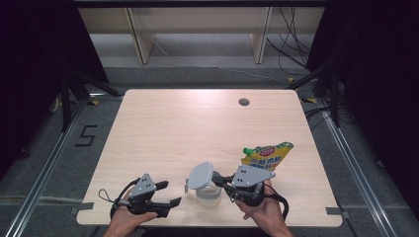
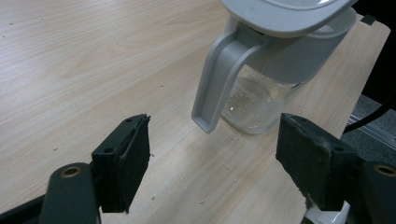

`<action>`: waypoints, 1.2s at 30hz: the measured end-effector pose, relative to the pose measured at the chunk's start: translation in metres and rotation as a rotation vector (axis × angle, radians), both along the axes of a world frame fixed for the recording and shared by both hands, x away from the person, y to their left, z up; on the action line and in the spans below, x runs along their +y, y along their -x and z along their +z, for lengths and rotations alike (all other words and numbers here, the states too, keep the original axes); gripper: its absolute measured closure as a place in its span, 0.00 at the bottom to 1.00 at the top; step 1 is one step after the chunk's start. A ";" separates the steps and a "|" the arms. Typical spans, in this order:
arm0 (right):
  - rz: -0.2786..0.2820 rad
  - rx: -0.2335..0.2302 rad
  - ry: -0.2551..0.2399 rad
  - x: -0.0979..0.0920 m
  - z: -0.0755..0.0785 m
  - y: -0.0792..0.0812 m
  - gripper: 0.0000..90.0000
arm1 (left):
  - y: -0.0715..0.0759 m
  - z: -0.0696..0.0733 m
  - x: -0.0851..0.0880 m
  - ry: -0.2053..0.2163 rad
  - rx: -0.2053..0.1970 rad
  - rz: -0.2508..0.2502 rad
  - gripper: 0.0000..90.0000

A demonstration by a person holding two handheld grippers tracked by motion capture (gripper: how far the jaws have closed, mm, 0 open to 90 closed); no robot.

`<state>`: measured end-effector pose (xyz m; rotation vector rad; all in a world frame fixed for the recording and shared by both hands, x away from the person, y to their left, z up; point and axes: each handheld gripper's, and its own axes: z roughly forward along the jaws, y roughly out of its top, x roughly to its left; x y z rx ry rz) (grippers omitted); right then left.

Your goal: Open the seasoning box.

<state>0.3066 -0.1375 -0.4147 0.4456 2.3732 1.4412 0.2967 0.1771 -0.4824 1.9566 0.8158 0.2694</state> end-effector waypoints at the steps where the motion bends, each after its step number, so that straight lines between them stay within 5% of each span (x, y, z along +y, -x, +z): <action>1: -0.001 0.005 -0.004 0.001 0.001 0.000 1.00 | 0.000 -0.001 0.000 0.006 -0.001 0.006 0.28; 5: 0.006 -0.010 -0.006 0.005 0.004 -0.002 1.00 | 0.000 -0.002 0.001 -0.019 0.015 0.018 0.28; 19: 0.057 -0.042 0.005 0.037 0.017 -0.008 1.00 | 0.001 -0.005 0.000 -0.008 0.048 0.014 0.28; 26: 0.067 -0.022 0.004 0.045 0.016 -0.011 0.99 | 0.000 -0.008 -0.002 0.002 0.049 0.004 0.28; 33: 0.064 -0.048 -0.011 0.033 0.021 -0.011 0.96 | 0.000 -0.007 -0.001 -0.008 0.036 -0.009 0.28; 36: 0.044 -0.024 -0.042 0.020 0.019 -0.008 0.92 | -0.001 -0.008 0.001 -0.025 0.029 -0.013 0.28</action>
